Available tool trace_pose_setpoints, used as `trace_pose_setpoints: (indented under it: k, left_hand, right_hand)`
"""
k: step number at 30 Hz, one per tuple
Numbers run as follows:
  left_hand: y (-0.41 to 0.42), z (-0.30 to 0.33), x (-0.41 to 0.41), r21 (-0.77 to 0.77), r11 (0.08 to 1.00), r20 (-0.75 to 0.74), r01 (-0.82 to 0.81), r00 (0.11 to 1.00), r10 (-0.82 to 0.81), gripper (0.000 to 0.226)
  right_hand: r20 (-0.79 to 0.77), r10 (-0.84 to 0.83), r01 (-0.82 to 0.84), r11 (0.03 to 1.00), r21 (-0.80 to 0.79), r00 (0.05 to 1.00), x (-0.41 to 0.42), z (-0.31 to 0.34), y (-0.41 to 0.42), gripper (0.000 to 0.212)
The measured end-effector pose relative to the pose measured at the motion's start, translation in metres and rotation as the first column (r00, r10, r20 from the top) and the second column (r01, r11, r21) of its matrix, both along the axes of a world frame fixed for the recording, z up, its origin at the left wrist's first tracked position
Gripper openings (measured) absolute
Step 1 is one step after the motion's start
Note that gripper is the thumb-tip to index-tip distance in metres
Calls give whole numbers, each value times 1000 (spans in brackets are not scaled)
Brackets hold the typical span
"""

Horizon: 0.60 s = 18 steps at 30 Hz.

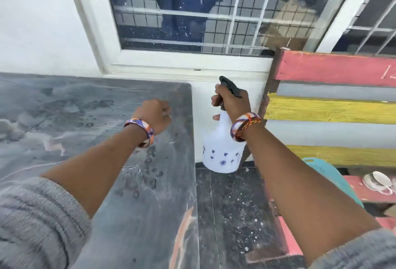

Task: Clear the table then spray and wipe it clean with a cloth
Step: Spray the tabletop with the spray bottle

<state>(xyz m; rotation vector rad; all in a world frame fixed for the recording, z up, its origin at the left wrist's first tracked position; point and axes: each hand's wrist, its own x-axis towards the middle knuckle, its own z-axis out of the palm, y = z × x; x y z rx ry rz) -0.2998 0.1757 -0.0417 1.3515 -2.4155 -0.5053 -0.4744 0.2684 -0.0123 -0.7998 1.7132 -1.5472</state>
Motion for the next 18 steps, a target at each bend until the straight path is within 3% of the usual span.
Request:
trace_pose_setpoints:
  k: [4, 7, 12, 18]
  left_hand:
    - [-57, -20, 51, 76, 997, 207, -20, 978, 4, 35]
    - [-97, -27, 83, 105, 994, 230, -10, 973, -14, 37]
    - [-150, -28, 128, 90, 996, 231, -7, 973, -14, 37]
    - [-186, -31, 190, 103, 993, 248, -48, 969, 21, 27]
  right_hand:
    - [36, -30, 22, 977, 211, 999, 28, 3, -62, 35]
    - [44, -60, 47, 966, 256, 997, 50, 2, -98, 29]
    - [-126, -70, 109, 934, 340, 990, 84, 2, -151, 31]
    - [59, 139, -151, 908, 391, 989, 144, 14, -210, 34]
